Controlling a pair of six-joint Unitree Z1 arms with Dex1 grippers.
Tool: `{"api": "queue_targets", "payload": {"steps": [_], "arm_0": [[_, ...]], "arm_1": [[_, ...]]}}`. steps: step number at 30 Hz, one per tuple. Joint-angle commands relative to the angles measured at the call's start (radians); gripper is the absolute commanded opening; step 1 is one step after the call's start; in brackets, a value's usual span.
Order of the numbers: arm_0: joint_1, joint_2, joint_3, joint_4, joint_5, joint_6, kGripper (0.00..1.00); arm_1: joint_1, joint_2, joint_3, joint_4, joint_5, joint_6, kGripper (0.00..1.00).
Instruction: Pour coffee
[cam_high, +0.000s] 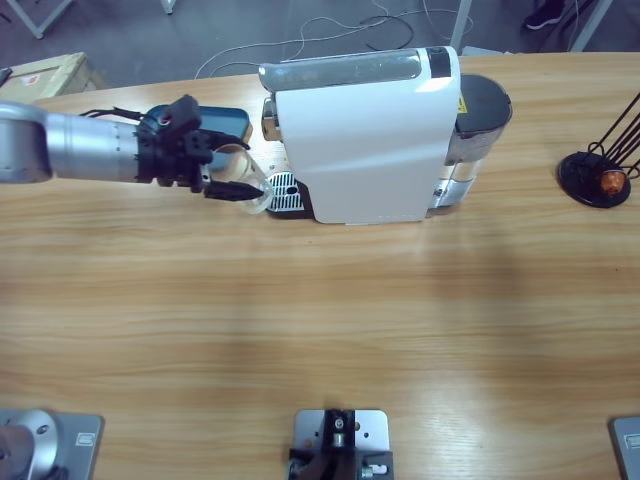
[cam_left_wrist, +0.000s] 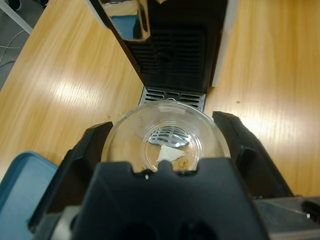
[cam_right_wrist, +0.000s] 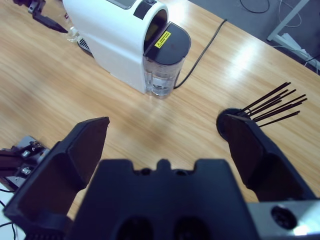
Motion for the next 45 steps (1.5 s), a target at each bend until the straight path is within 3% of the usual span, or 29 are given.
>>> {"api": "queue_targets", "payload": {"steps": [1,14,15,16,17,22,31,36,42,43,44,45], "arm_0": [[-0.066,0.113,-0.073,-0.012,-0.002,0.01,0.0],[-0.108,0.165,-0.14,-0.002,0.016,0.006,0.0],[-0.108,0.165,-0.137,-0.001,0.027,0.003,0.279],[-0.108,0.165,-0.13,-0.003,0.03,0.001,0.623],[-0.109,0.164,-0.122,-0.008,0.029,0.0,0.771],[-0.107,0.155,-0.106,-0.012,-0.007,-0.001,0.952],[-0.038,0.058,-0.064,-0.012,-0.056,-0.007,0.977],[0.039,-0.067,0.026,-0.012,-0.063,-0.009,0.977],[0.053,-0.245,0.155,0.001,-0.052,-0.069,0.974],[0.05,-0.287,0.186,0.002,-0.043,-0.121,0.966],[0.039,-0.318,0.206,0.005,-0.014,-0.184,0.964],[0.014,-0.349,0.22,0.016,0.032,-0.272,0.966]], "arm_1": [[0.012,0.047,0.015,-0.002,-0.011,0.005,1.0],[0.012,0.061,0.026,-0.021,-0.01,0.014,1.0],[0.012,0.062,0.026,-0.023,-0.01,0.014,1.0],[0.012,0.064,0.026,-0.026,-0.01,0.014,1.0],[0.012,0.066,0.026,-0.028,-0.01,0.014,1.0],[0.012,0.071,0.026,-0.029,-0.008,0.015,1.0],[0.012,0.072,0.029,-0.033,-0.007,0.017,1.0],[0.012,0.09,0.019,-0.052,-0.01,0.018,1.0],[-0.031,0.205,-0.058,-0.074,-0.048,0.045,0.997],[-0.069,0.245,-0.104,-0.073,-0.045,0.045,0.947],[-0.113,0.288,-0.158,-0.069,-0.021,0.041,0.773],[-0.163,0.327,-0.22,-0.062,0.039,0.019,0.459]]}}
